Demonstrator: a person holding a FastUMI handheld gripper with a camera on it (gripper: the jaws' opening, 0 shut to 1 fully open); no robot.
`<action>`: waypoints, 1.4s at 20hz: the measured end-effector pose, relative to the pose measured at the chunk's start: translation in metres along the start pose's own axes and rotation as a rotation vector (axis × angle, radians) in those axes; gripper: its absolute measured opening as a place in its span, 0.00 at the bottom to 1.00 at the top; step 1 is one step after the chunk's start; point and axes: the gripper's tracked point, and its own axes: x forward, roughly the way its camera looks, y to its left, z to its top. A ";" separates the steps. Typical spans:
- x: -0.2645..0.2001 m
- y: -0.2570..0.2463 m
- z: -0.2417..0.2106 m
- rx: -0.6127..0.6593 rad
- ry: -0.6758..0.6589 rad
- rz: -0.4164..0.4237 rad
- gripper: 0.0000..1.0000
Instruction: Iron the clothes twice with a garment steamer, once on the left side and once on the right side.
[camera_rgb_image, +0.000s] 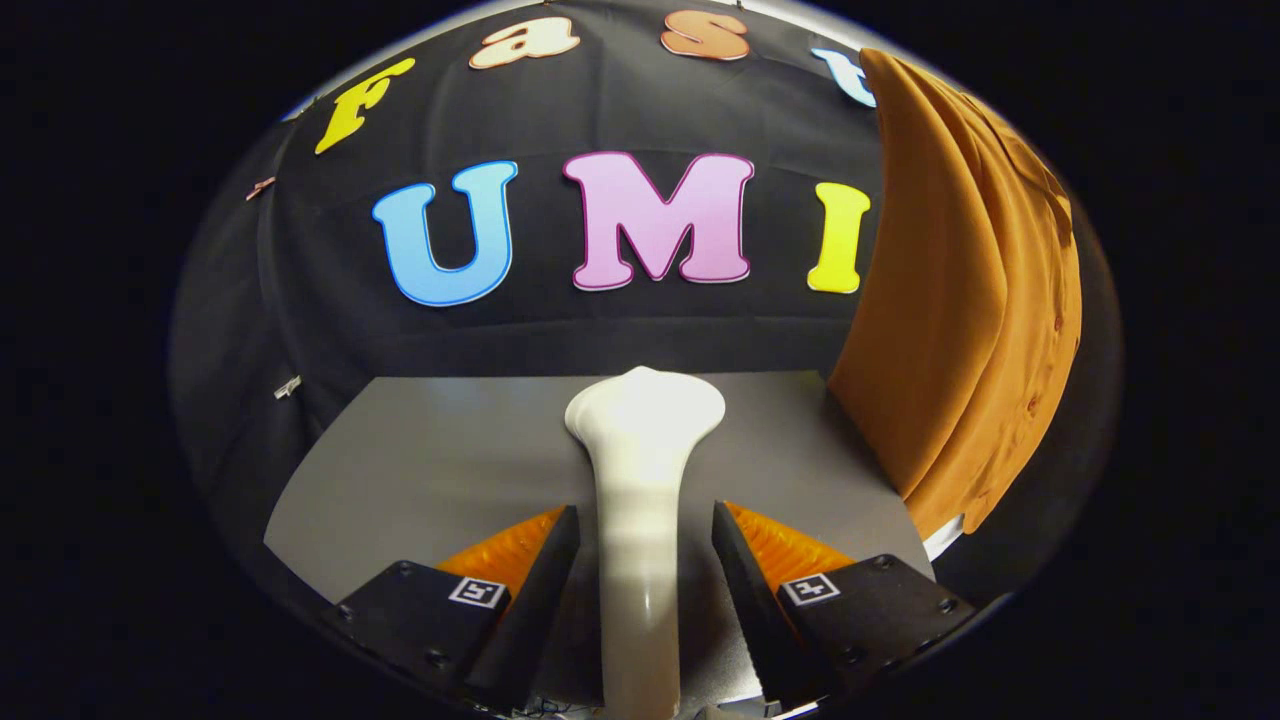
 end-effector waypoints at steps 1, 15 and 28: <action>0.002 0.001 -0.003 0.003 0.012 0.004 0.85; 0.002 0.007 -0.003 -0.058 0.028 0.025 0.34; -0.071 -0.001 0.017 -0.022 -0.118 -0.030 0.34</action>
